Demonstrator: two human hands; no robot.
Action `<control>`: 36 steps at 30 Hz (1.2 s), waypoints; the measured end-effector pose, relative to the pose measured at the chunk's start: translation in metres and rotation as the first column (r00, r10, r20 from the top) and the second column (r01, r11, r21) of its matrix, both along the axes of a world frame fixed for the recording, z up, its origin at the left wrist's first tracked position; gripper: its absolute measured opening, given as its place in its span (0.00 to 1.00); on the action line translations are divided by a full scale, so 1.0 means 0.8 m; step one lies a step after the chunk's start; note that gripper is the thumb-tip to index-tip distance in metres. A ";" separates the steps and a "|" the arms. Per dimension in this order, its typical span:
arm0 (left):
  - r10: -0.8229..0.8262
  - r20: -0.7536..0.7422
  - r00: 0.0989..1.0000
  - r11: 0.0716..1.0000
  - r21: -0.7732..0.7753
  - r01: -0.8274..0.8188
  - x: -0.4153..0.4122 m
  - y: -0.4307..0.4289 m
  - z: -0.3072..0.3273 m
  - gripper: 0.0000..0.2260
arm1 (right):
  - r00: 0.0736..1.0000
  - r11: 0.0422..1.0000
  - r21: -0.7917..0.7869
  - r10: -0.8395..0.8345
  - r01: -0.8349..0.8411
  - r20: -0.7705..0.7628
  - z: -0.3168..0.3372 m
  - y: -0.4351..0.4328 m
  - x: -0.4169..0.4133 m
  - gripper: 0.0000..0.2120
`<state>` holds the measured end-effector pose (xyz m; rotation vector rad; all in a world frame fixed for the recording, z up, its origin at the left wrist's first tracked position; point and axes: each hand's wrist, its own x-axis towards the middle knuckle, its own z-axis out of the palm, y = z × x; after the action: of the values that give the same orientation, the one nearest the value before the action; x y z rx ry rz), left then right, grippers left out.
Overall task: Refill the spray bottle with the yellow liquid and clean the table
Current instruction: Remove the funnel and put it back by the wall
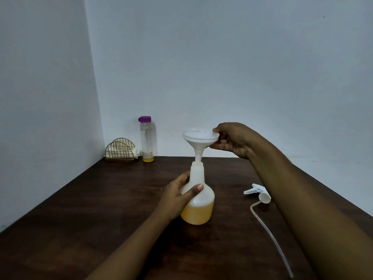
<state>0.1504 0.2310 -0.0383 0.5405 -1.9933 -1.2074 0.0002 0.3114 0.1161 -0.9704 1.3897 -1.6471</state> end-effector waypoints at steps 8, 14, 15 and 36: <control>-0.013 -0.008 1.000 1.000 0.006 0.013 -0.001 -0.001 -0.001 0.20 | 1.000 1.000 0.022 0.014 -0.014 -0.012 0.000 -0.001 0.000 0.07; -0.012 -0.006 1.000 1.000 0.002 0.012 0.000 0.000 0.000 0.21 | 1.000 1.000 0.016 0.023 -0.023 0.008 0.002 -0.001 -0.001 0.06; -0.010 -0.004 1.000 1.000 -0.001 0.010 0.000 0.001 0.000 0.20 | 0.999 0.999 0.006 0.035 -0.035 0.041 0.002 -0.001 -0.001 0.06; -0.046 -0.032 0.998 0.995 0.089 0.049 0.002 0.004 0.003 0.17 | 0.973 0.998 -0.035 0.056 -0.049 0.225 0.000 -0.013 -0.018 0.04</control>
<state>0.1520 0.2338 -0.0356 0.5185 -1.9436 -1.3322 -0.0143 0.3008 0.1160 -0.8011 1.1815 -1.6849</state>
